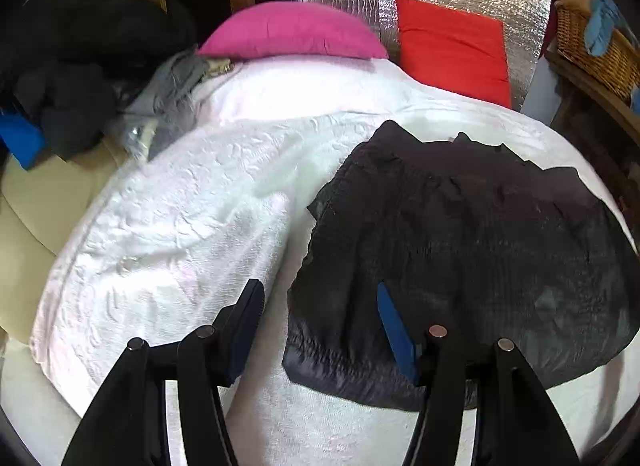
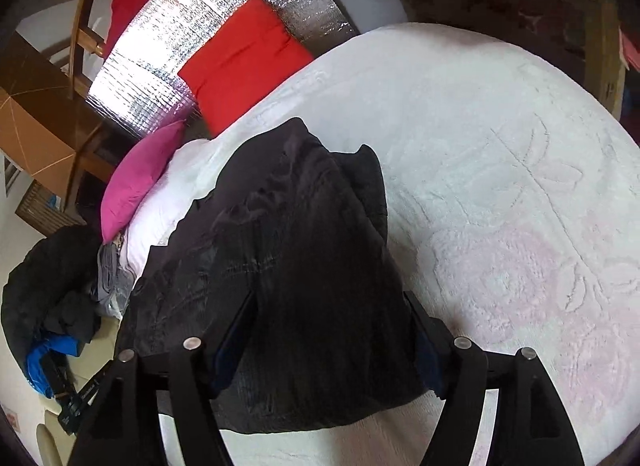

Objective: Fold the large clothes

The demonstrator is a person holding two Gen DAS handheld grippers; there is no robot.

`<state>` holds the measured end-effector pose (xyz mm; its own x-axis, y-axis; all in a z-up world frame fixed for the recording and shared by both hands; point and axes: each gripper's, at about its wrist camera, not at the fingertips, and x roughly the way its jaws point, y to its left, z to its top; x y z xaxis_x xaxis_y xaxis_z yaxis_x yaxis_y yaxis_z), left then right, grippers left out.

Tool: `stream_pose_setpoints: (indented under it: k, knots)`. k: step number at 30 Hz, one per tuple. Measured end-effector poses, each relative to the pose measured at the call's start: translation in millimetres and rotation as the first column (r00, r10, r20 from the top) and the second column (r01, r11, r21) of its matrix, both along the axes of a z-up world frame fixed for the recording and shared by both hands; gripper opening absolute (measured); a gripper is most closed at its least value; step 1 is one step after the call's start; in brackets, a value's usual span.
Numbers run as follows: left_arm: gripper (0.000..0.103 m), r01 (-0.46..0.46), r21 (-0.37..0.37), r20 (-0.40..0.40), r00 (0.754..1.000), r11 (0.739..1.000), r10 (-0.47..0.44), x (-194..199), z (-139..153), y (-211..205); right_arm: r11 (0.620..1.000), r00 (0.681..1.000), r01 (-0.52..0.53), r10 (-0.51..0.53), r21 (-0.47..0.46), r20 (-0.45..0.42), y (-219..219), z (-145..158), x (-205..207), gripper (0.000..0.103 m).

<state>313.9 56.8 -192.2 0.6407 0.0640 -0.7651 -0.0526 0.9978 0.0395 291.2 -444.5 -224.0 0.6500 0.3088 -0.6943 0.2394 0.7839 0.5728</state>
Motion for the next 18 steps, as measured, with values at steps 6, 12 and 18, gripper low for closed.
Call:
stream_pose_setpoints:
  k: [6,12,18]
  knots:
    - [0.06,-0.001,0.043,0.026,1.0,0.999,0.0,-16,3,-5,1.0,0.999,0.027,-0.027,0.002,0.03,2,4,-6,0.075]
    - [0.06,0.0,0.074,0.022,1.0,0.997,-0.002,-18,0,-11,0.998,1.0,0.014,-0.014,-0.069,-0.009,9,-2,-1,0.06]
    - [0.06,-0.012,0.104,-0.009,1.0,0.995,0.013,-13,-10,-15,0.996,0.995,0.0,-0.008,-0.087,-0.101,7,-24,9,0.06]
